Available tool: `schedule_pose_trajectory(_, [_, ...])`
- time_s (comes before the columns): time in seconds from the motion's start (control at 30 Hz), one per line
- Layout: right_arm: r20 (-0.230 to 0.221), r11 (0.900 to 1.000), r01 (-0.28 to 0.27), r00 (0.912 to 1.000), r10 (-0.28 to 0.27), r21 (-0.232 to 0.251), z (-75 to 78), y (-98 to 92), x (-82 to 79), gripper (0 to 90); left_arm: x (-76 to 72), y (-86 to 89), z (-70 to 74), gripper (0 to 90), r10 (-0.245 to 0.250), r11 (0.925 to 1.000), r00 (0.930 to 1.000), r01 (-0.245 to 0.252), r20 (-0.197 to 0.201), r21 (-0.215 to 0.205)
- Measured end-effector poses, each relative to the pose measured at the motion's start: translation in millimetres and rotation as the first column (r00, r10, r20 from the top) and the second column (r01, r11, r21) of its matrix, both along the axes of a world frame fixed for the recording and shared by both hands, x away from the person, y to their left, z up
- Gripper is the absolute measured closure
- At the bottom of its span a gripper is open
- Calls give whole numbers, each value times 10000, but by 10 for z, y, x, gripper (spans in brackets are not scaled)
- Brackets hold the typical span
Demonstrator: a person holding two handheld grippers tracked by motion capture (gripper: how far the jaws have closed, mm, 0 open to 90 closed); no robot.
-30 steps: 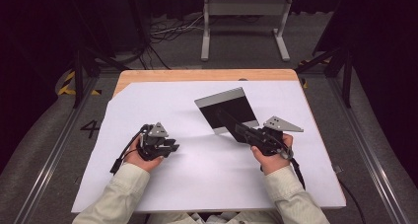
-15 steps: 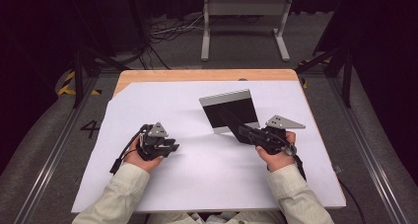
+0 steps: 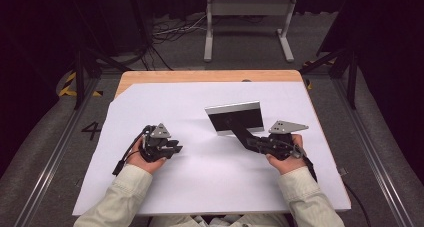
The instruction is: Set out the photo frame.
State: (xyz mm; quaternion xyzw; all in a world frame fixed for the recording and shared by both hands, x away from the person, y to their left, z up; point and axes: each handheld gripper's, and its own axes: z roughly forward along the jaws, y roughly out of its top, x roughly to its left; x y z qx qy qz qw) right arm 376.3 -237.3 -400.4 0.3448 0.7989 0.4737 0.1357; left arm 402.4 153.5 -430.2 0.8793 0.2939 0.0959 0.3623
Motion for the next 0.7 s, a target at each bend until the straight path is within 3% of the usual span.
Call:
schedule_pose_trajectory(0.17, [36, 9969, -263, 9996, 266, -735, -28, -19, -1, 832, 8, -4, 4, 711, -11, 10000, 10000, 11, 61, -12])
schedule_pose_trajectory(0.27, [30, 9866, -527, 9985, 538, -1546, -58, -25, -3, 825, 11, -1, 4, 709, 4, 10000, 10000, -4, 62, -28])
schedule_pose_trajectory(0.47, [-40, 9795, -703, 9975, 709, -1889, -85, -38, 2, 822, 9, -11, -1, 704, -24, 10000, 10000, 24, 40, 21])
schedule_pose_trajectory(0.7, [97, 9526, -799, 9962, 866, -2934, -129, -39, 11, 829, 11, -16, -6, 686, 4, 10000, 10000, -4, 67, 70])
